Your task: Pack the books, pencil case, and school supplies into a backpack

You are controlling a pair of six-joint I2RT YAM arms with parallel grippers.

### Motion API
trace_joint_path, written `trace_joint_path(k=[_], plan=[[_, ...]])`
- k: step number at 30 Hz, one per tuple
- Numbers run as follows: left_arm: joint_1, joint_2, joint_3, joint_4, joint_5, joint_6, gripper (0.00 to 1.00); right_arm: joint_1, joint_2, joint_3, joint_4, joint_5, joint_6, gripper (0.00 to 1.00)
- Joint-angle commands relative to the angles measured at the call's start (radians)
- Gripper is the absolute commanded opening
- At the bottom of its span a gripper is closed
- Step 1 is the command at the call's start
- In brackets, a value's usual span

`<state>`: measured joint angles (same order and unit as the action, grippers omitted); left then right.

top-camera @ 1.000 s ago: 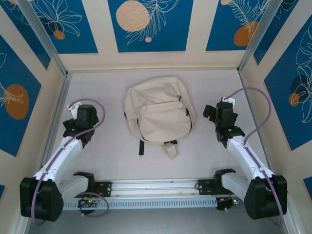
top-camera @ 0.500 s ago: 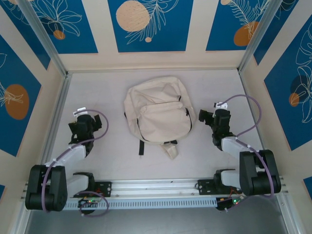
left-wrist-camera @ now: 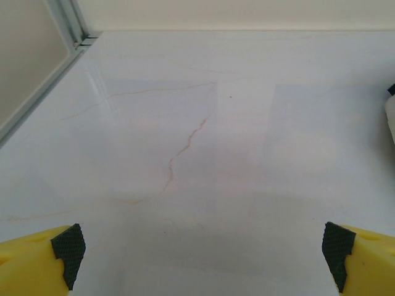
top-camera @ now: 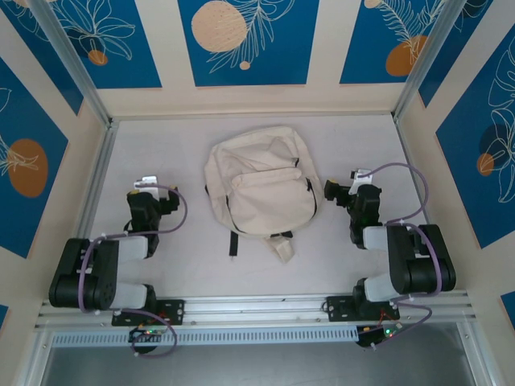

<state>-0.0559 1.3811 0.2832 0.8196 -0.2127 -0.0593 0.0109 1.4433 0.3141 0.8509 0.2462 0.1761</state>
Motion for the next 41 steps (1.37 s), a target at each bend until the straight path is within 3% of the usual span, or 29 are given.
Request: trace_joint_path(k=[1, 8, 13, 19, 24, 41], plan=[[0.01, 0.041, 0.018, 0.096, 0.061, 0.035, 1.0, -0.002, 0.04, -0.012, 0.136, -0.032, -0.034, 0.99], [-0.003, 0.154, 0.062, 0.121, 0.066, 0.057, 1.0, 0.012, 0.072, 0.001, 0.137, -0.021, -0.052, 0.99], [-0.019, 0.155, 0.09, 0.064, 0.027, 0.061, 1.0, 0.016, 0.078, 0.066, 0.015, 0.049, -0.025, 0.99], [-0.025, 0.152, 0.094, 0.055, 0.022, 0.067, 1.0, 0.023, 0.08, 0.072, 0.011, 0.057, -0.029, 0.99], [-0.024, 0.15, 0.121, 0.003, 0.149, 0.114, 1.0, 0.023, 0.08, 0.074, 0.013, 0.057, -0.029, 0.99], [-0.013, 0.154, 0.129, -0.011, 0.172, 0.109, 1.0, 0.021, 0.079, 0.069, 0.018, 0.054, -0.029, 0.99]])
